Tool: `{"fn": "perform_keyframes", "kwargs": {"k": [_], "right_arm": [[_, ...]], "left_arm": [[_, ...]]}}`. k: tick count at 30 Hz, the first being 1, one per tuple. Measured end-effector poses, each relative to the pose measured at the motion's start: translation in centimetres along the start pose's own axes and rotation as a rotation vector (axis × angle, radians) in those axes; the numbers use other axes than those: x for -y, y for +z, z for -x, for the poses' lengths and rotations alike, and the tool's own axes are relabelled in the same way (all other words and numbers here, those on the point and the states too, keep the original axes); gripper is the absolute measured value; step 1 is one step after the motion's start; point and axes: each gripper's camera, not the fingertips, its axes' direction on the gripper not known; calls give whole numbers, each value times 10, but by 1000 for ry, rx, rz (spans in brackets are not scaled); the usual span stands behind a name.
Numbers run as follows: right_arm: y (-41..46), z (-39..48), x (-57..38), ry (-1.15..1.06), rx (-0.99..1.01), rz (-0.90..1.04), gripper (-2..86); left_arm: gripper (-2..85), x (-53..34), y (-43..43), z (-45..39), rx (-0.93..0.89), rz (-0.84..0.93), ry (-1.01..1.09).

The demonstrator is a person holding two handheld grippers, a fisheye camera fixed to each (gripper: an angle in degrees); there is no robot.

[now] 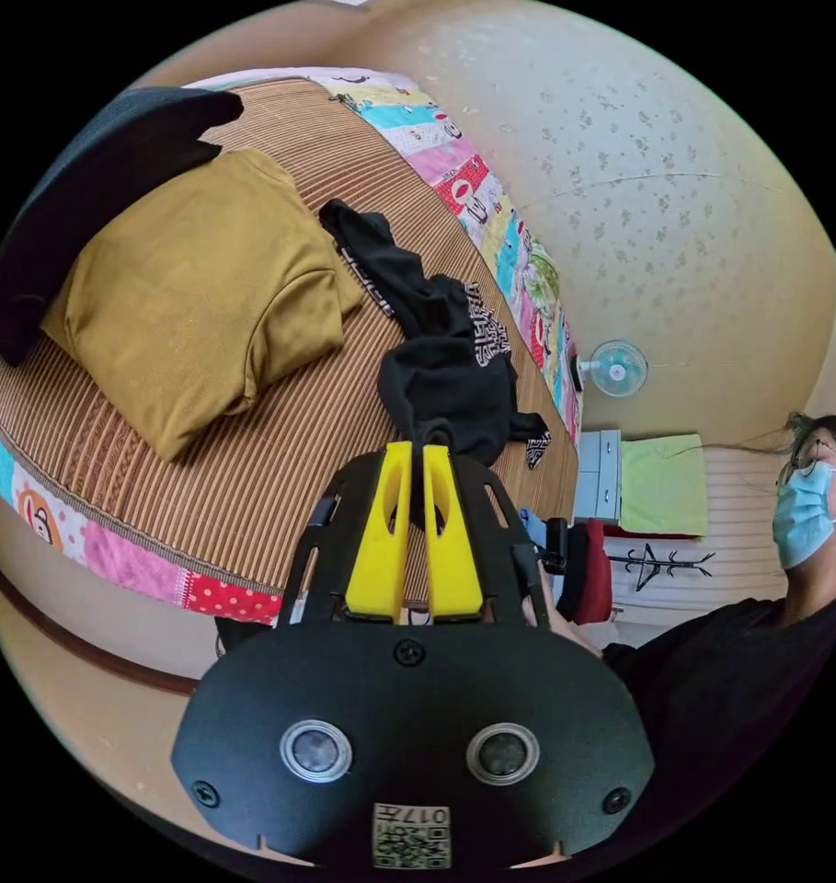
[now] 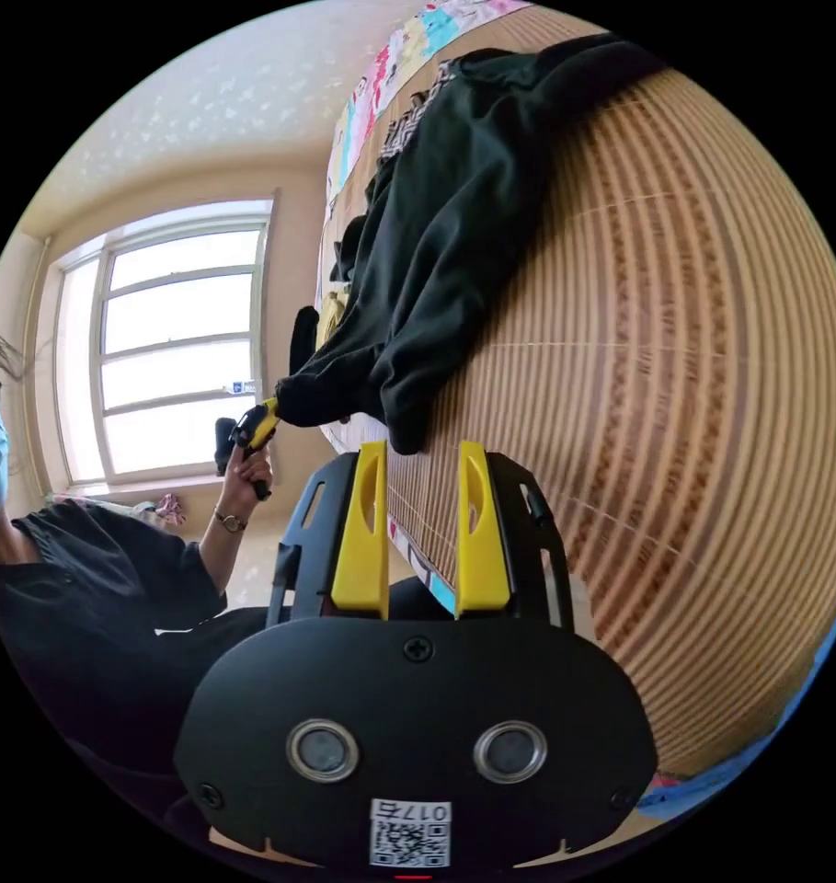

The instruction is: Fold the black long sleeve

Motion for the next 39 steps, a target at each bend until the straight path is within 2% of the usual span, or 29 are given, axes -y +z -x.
{"fn": "perform_keyframes", "kwargs": {"k": [3,6,8,10,12,14,16,17,19,20,22,26,28,30,33,39], "right_arm": [[44,10,18,-17,-73,43,109],[59,13,34,-46,25,94,64],[21,22,36,-96,232,82,39],[-33,38,27,-156,378,38,30],[-92,54,11,-171,403,-2,24],[-153,73,-10,-107,248,12,20],[-165,75,-21,-6,52,97,18],[-158,66,-26,52,-65,158,18],[-130,39,-36,105,-207,222,17],[-103,12,-44,160,-297,277,17],[-68,-26,-59,261,-392,361,16],[-40,-45,-82,329,-331,321,15],[-40,-43,-87,341,-293,271,13],[-39,-43,-91,354,-228,227,10],[-40,-49,-94,365,-109,148,6],[-45,-63,-98,385,-8,59,5]], "left_arm": [[-3,11,-7,-8,-35,0,16],[-2,26,-28,-7,-116,-6,-17],[-3,35,-45,-3,-244,-16,-39],[-3,42,-64,-3,-459,-3,-14],[-2,39,-77,-10,-524,18,75],[-2,29,-78,-21,-505,110,168],[0,3,-48,-27,-446,296,201],[0,-6,-37,-28,-403,338,208],[4,-44,17,-18,-176,501,221],[7,-52,30,-11,-127,538,206],[22,-76,57,21,8,565,82],[52,-93,39,28,64,466,-7],[77,-98,22,-8,197,418,47],[86,-99,16,-40,247,400,101],[87,-99,32,-79,219,473,120],[120,-92,71,-103,342,521,39]]}}
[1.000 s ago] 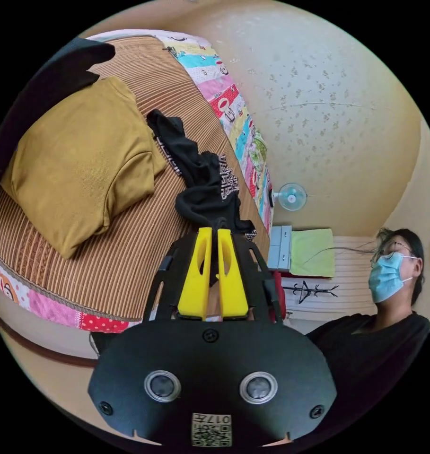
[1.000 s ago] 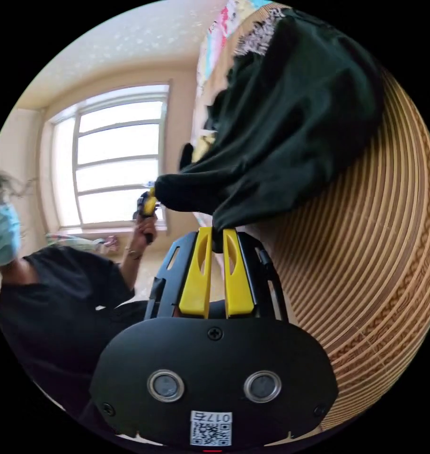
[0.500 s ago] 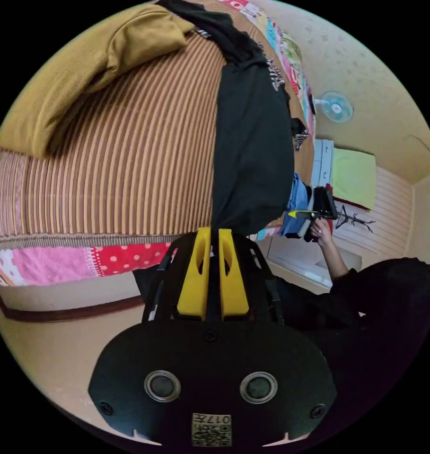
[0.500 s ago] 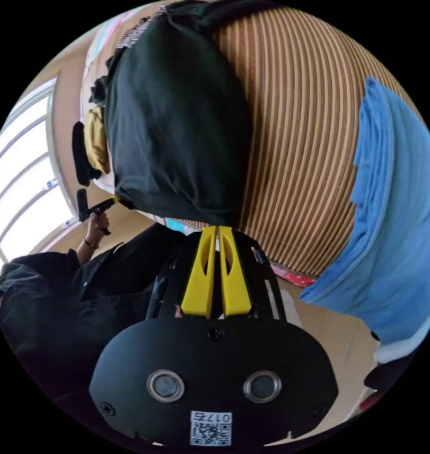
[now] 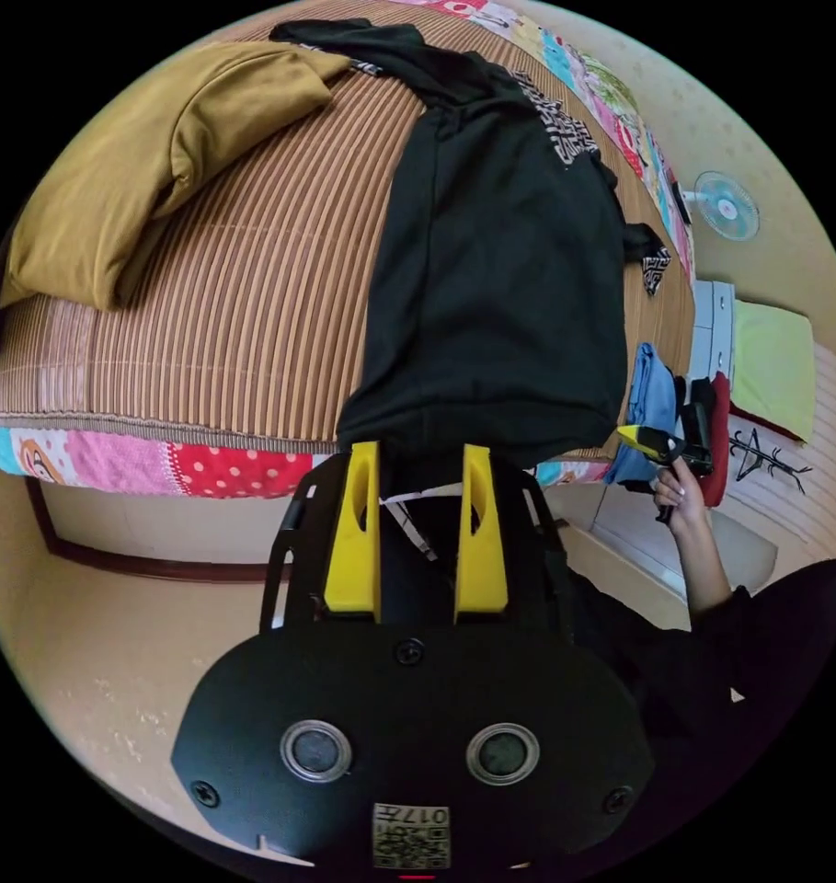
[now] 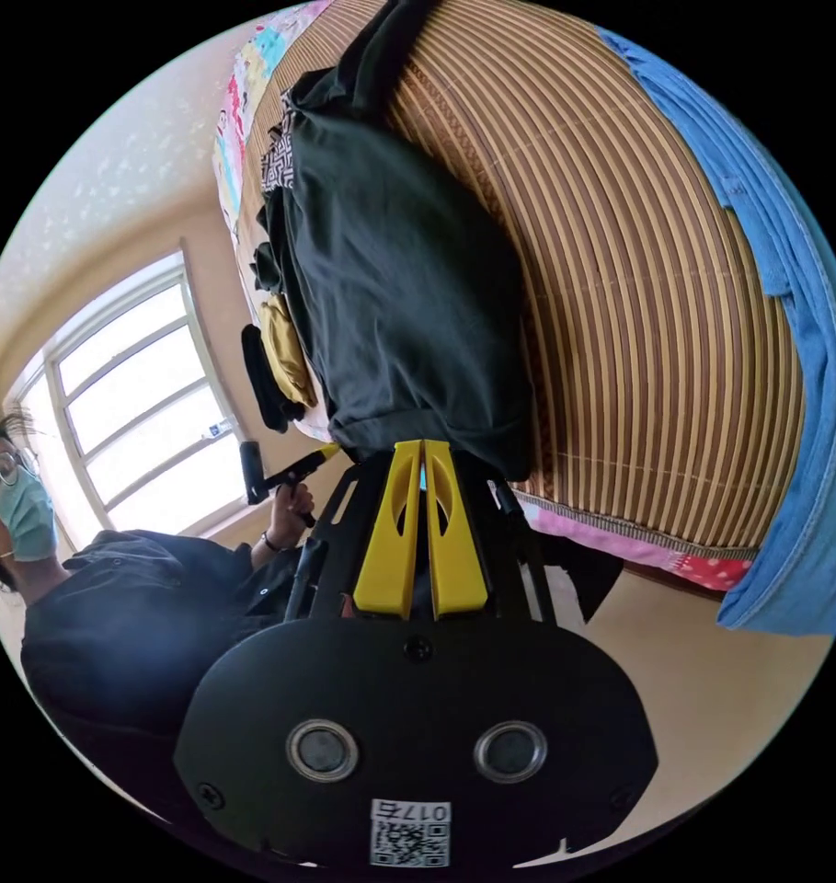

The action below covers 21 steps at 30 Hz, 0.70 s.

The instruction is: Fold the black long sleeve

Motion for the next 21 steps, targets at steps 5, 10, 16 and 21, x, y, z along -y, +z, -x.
{"fn": "perform_keyframes", "kwargs": {"k": [5,10,16,21], "right_arm": [[-10,-12,-12,10,-31,-15,10],[-30,-21,-38,-36,-21,-96,21],[-11,-45,-49,-23,19,-101,32],[16,-41,-52,-56,44,-89,54]], "left_arm": [[47,11,-15,7,-65,33,-9],[37,-2,-100,26,-924,26,280],[37,-12,-134,118,-678,45,28],[37,-11,-161,135,-673,-128,-79]]}}
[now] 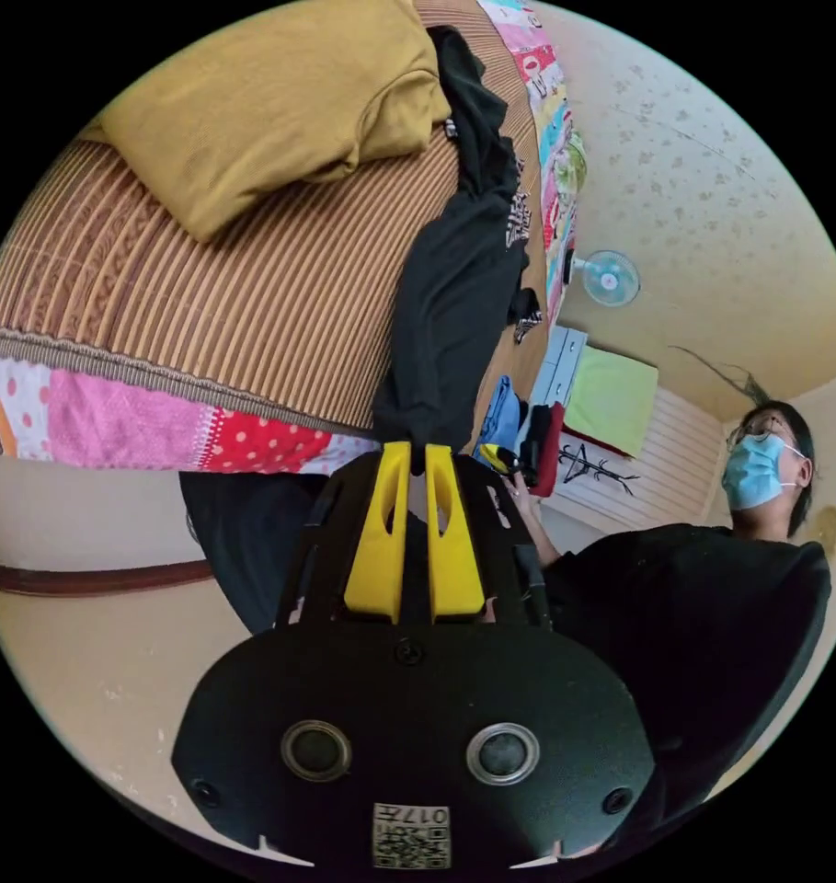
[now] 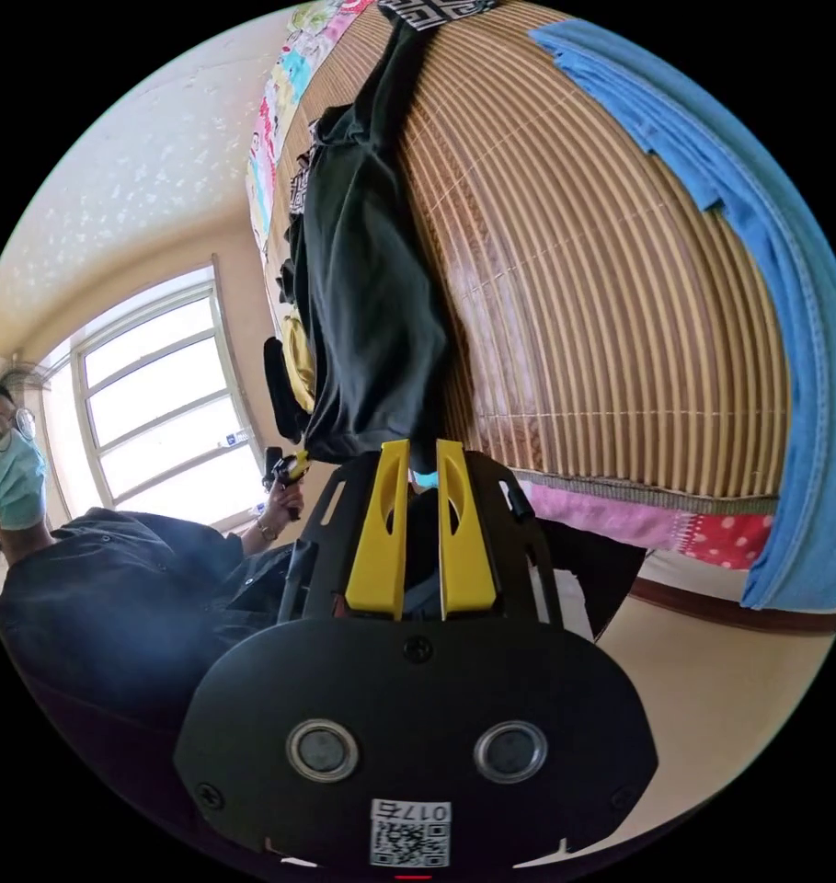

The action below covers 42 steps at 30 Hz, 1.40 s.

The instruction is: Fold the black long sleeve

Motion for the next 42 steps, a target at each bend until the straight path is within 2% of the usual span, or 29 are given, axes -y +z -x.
{"fn": "perform_keyframes", "kwargs": {"k": [1,2,3,4,5,7,10,13,16,18,20,21,22,26,27,31,35,37,39,42], "right_arm": [[9,1,0,-12,-16,20,63],[18,1,0,-24,-29,30,69],[22,1,1,-30,-30,32,73],[30,0,2,-44,-24,42,77],[38,-2,5,-52,-16,51,80],[47,-3,7,-56,-14,37,83],[54,5,15,-89,-18,-13,87],[61,17,30,-105,-42,-52,86],[80,18,56,-68,-19,88,66],[78,31,67,-108,163,169,45],[41,65,71,-279,611,86,30],[33,70,72,-288,660,68,27],[21,73,74,-260,631,49,21],[3,45,78,3,12,50,17],[1,43,78,9,-7,50,18],[3,44,82,-2,127,28,37],[23,57,104,65,235,22,130],[28,69,117,93,317,0,149],[35,74,127,182,425,-22,165],[56,67,137,400,701,-68,208]], "left_arm": [[37,-5,-14,12,-163,-132,-51],[37,-9,-18,21,-277,-195,-84],[37,-16,-18,40,-502,-295,-136],[37,-22,-13,53,-644,-342,-165],[37,-24,-12,56,-650,-350,-186],[37,-26,-18,53,-384,-288,-291],[38,-11,-22,31,-207,-196,-240],[38,-1,-23,18,-224,-200,-232],[38,10,-25,7,-207,-181,-219],[37,15,-28,-4,-220,-174,-182],[37,18,-28,-13,-287,-167,-126],[38,19,-26,-16,-316,-155,-111],[38,19,-23,-18,-308,-142,-116],[38,16,-14,-17,-226,-104,-133],[38,13,-11,-14,-226,-107,-142],[38,2,-2,-6,-246,-107,-157],[38,-3,7,-4,-229,-85,-158],[38,-6,14,-5,-242,-73,-150],[38,-7,21,-6,-238,-53,-139],[38,-10,30,-7,-211,-14,-114]]}}
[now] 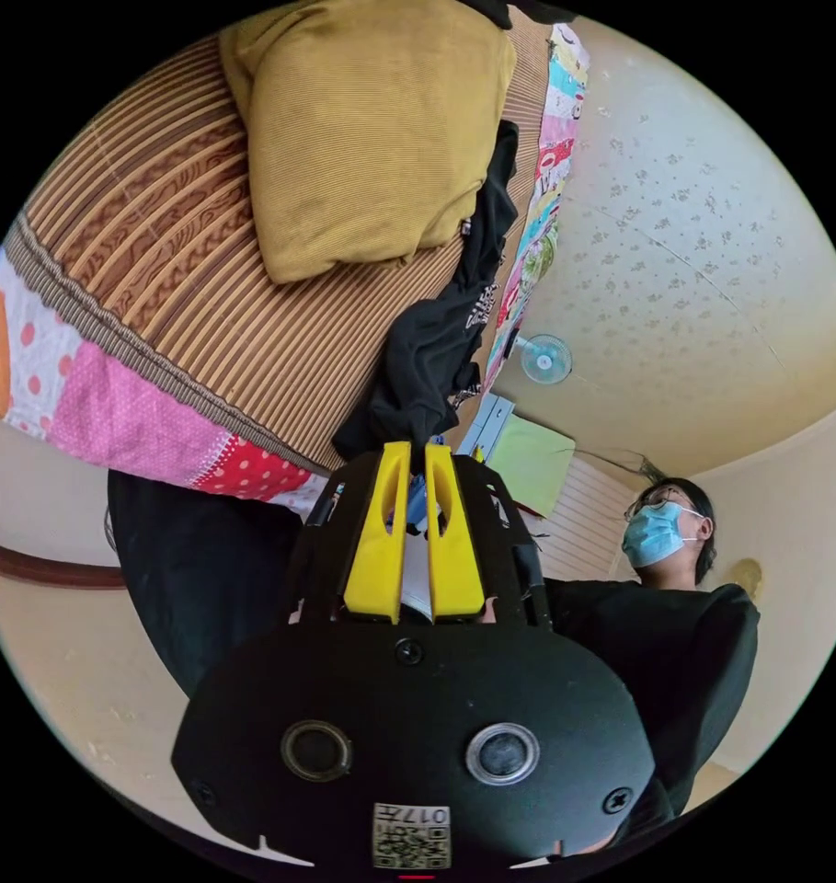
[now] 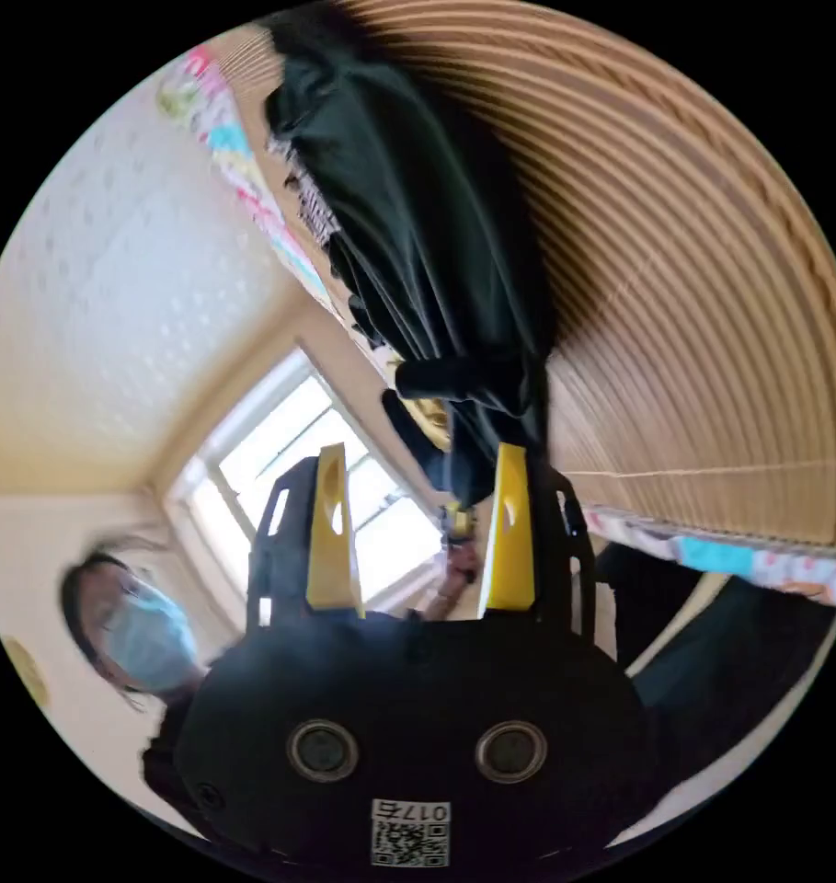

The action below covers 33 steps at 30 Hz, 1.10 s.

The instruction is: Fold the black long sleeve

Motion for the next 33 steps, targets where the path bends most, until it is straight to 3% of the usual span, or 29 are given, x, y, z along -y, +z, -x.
{"fn": "perform_keyframes", "kwargs": {"k": [2,3,8,11,15,18,22,26,33], "right_arm": [[7,-14,10,112,212,-45,218],[7,-17,13,133,221,-56,214],[6,-37,41,287,191,-53,173],[5,-25,42,262,85,12,69],[-19,-3,19,200,-12,33,41],[-40,3,-15,177,49,125,35],[-68,16,-88,31,299,215,30],[-87,67,-148,-189,555,148,26],[-65,218,-215,-588,524,214,20]], "left_arm": [[38,-2,4,3,15,12,8],[38,-4,6,6,15,15,11],[38,-13,14,28,-16,21,14],[38,-21,16,44,-27,7,10],[38,-37,19,61,-61,-4,20],[38,-51,25,69,-89,23,37],[36,-80,37,57,-243,45,128],[34,-92,37,9,-477,-61,289],[32,-107,71,-154,-534,-31,670]]}}
